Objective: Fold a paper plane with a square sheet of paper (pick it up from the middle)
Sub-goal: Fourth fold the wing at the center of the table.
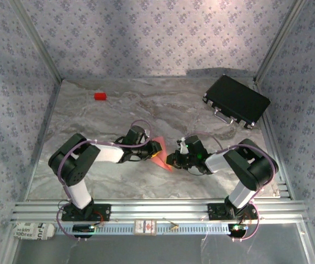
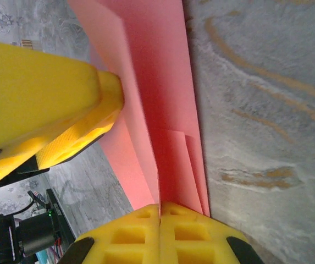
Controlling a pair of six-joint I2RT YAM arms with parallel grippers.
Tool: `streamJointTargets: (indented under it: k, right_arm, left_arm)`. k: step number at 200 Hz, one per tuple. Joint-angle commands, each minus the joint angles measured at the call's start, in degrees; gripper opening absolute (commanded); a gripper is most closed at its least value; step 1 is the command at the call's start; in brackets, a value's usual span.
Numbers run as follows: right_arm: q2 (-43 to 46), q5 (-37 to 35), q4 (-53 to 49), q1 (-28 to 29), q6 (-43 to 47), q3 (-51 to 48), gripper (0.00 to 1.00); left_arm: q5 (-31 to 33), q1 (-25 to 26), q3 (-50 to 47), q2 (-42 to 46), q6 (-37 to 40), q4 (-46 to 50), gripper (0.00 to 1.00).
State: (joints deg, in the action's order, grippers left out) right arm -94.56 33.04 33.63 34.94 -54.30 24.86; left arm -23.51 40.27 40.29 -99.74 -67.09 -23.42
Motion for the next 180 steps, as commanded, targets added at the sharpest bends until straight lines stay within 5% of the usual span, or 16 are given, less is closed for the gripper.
streamJointTargets:
  k: [1,53,180]
  right_arm:
    - [-0.4,0.4,1.3,-0.7,-1.9,-1.0,0.01]
    - [-0.4,0.8,1.2,-0.9,-2.4,-0.9,0.01]
    - [-0.3,1.6,1.5,-2.2,-2.4,-1.1,0.01]
  left_arm:
    - [1.8,0.4,-1.5,3.7,1.5,-0.2,0.25]
    - [2.2,0.4,-2.7,3.2,1.4,2.5,0.13]
    - [2.6,0.6,-2.8,-1.2,1.4,6.6,0.08]
